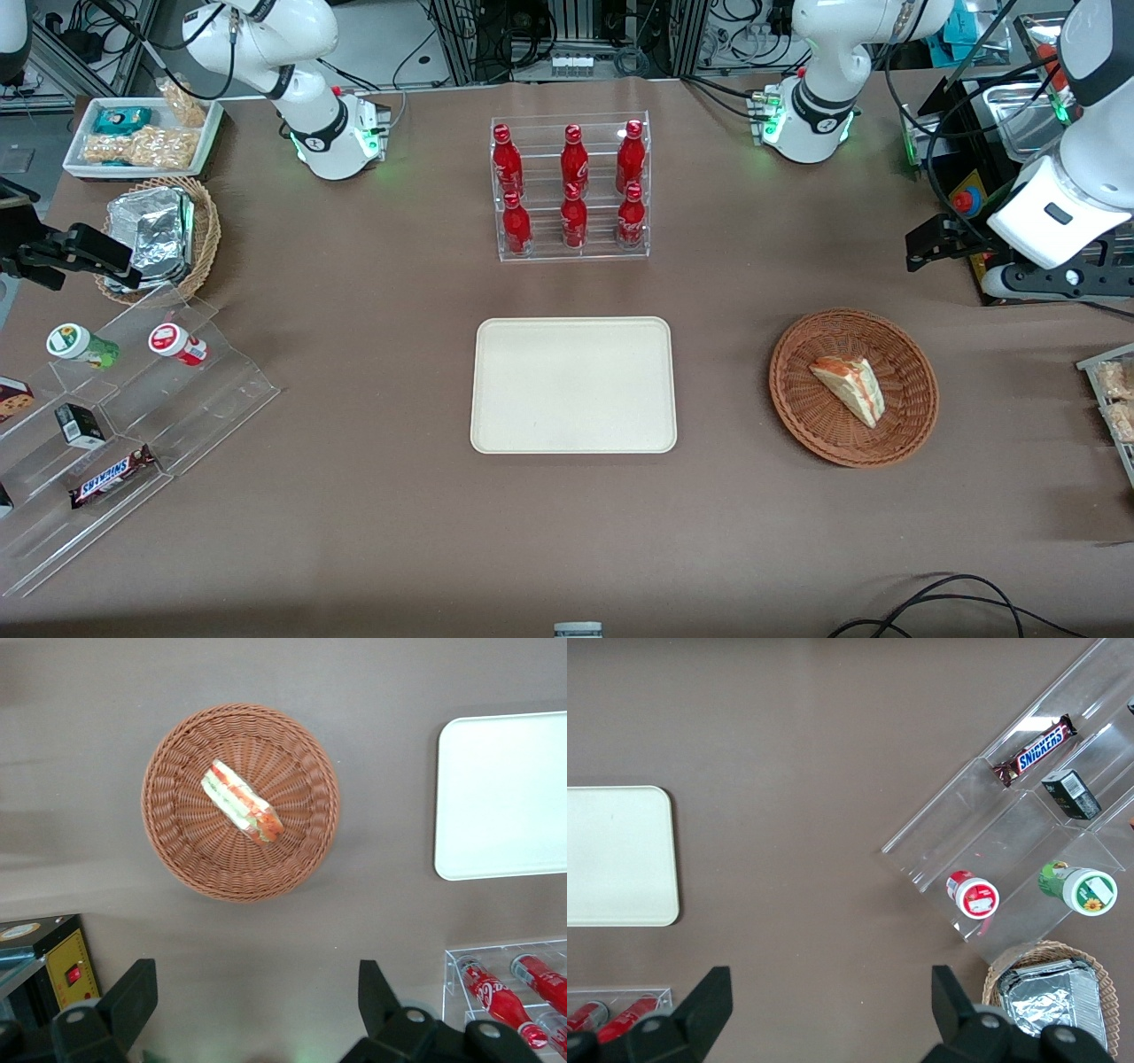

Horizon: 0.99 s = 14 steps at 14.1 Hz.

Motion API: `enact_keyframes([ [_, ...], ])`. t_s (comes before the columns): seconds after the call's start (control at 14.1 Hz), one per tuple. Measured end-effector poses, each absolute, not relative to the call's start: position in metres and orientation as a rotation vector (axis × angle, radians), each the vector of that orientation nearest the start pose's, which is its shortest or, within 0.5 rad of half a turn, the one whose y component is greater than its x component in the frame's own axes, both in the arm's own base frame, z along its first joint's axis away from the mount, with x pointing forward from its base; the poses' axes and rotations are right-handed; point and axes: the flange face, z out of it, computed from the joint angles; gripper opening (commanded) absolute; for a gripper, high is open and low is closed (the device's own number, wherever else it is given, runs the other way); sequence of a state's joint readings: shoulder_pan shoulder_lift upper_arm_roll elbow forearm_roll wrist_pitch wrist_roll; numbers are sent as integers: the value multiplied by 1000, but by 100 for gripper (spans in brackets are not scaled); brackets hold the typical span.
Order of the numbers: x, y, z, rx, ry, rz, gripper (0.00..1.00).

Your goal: Place sandwich from basket to tray

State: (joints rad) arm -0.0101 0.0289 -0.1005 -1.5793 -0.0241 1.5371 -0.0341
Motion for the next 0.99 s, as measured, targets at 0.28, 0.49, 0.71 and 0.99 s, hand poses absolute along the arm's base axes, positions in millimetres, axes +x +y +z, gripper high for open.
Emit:
enact_keyframes([
  [0.28, 556, -58, 602, -3163, 107, 115, 100],
  [0.49, 557, -47, 600, -3168, 76, 121, 100],
  [0.71, 559, -47, 595, -3168, 76, 136, 100],
  [0.99, 559, -47, 573, -3162, 75, 210, 100],
])
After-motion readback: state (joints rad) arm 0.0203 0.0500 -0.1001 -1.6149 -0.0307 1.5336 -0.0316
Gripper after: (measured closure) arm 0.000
